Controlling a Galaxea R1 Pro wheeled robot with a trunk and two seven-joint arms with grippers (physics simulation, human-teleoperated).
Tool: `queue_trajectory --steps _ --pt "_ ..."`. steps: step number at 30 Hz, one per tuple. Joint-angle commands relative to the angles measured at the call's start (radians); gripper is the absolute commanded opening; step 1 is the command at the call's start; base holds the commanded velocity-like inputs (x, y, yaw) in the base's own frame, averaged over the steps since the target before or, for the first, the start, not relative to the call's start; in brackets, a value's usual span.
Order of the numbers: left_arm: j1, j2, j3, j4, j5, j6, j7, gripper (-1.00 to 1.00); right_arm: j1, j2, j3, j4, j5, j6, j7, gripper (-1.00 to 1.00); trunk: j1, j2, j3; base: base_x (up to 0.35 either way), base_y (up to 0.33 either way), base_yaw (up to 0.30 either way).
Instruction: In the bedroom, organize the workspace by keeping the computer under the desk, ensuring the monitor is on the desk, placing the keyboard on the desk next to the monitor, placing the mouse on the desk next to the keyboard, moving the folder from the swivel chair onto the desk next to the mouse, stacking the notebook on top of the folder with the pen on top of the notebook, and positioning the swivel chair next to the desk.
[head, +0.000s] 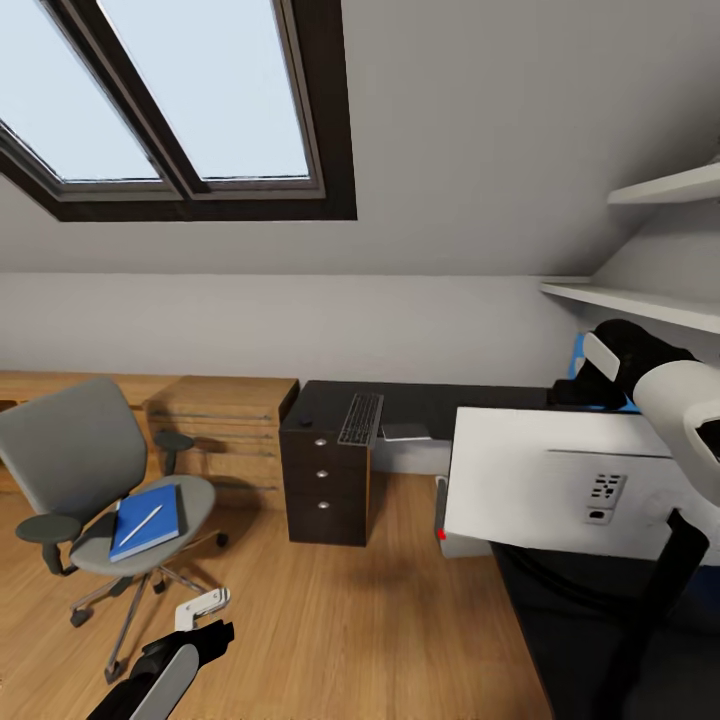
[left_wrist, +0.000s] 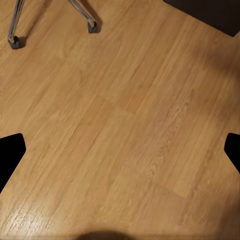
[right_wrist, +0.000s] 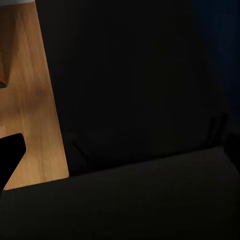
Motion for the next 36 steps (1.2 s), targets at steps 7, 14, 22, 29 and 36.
queue_trajectory --steps 7,14,22,29,36 --pt "-0.001 0.001 -0.004 -0.002 0.008 0.002 0.009 1.0 0.0 -0.002 0.003 -0.02 -0.008 0.004 -0.009 1.0 0.0 -0.001 -0.002 -0.181 0.0 0.0" --pt "-0.001 0.001 -0.004 -0.002 0.009 0.003 0.009 1.0 0.0 0.0 0.004 -0.049 -0.004 0.004 -0.009 1.0 0.0 -0.001 -0.002 -0.089 0.0 0.0" --pt "-0.001 0.001 -0.004 -0.002 0.008 0.002 0.009 1.0 -0.001 0.005 0.009 -0.106 -0.005 0.004 0.014 1.0 0.0 -0.001 -0.002 -0.054 0.0 0.0" --pt "-0.001 0.001 -0.004 -0.002 0.008 0.002 0.009 1.0 -0.001 0.019 0.111 -0.119 -0.002 0.001 0.153 1.0 0.0 -0.001 -0.002 -0.003 0.0 0.0" --pt "-0.001 0.001 -0.017 -0.002 0.008 0.001 0.009 1.0 -0.001 0.022 0.164 -0.12 0.002 -0.002 0.287 1.0 0.0 -0.001 -0.002 0.0 0.0 0.0"
